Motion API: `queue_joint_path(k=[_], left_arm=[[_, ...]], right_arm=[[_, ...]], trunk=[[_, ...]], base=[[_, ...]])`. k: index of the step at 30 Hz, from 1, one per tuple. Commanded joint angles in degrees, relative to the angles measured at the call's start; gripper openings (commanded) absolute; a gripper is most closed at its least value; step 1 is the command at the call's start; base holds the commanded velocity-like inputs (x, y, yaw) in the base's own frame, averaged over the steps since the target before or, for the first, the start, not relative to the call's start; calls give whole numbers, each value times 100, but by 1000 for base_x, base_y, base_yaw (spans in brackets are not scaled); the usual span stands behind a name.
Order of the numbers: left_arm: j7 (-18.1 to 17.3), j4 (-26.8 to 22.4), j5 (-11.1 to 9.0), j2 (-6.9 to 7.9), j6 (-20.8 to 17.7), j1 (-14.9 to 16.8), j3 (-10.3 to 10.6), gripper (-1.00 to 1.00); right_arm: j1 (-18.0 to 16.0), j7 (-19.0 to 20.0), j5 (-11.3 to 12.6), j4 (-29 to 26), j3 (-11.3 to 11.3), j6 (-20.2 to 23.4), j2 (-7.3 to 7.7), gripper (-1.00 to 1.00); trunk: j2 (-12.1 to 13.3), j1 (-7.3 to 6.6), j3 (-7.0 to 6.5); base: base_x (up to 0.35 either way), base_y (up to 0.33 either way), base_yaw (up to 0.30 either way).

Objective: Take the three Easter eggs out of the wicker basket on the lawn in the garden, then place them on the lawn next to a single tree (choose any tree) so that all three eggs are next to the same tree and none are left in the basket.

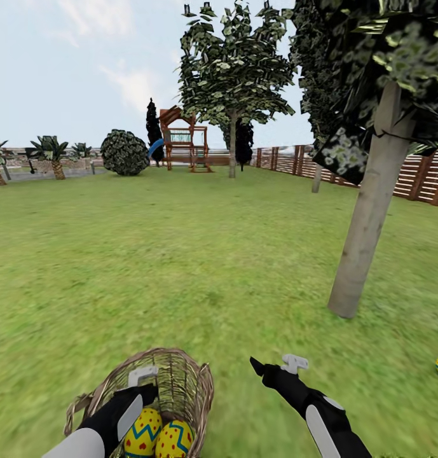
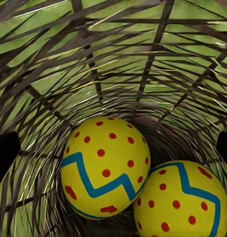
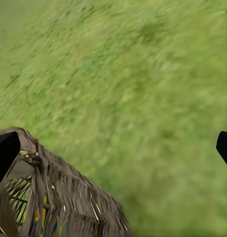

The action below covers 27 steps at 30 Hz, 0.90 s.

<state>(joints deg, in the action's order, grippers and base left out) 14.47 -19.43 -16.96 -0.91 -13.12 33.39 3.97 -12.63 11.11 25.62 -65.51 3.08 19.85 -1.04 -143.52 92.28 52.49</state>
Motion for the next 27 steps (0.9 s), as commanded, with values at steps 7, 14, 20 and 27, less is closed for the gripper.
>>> queue_joint_path(k=[7, 14, 20, 27], left_arm=[[43, -9, -53, 3, 28, 1, 44, 100], [19, -8, -53, 27, -90, 30, 61, 100], [19, -8, -53, 27, -90, 30, 61, 100], [19, -8, -53, 27, -90, 30, 61, 100]], right_arm=[[-2, 14, 31, -43, -19, 34, 2, 100], [0, 30, 55, -156, 0, 149, 44, 100], [0, 30, 55, -156, 0, 149, 44, 100], [0, 30, 55, -156, 0, 149, 44, 100]], trunk=[[-12, 17, 162], [-17, 25, 227], [-17, 25, 227], [-17, 25, 227]], base=[[0, 0, 0], [0, 0, 0], [0, 0, 0], [0, 0, 0]])
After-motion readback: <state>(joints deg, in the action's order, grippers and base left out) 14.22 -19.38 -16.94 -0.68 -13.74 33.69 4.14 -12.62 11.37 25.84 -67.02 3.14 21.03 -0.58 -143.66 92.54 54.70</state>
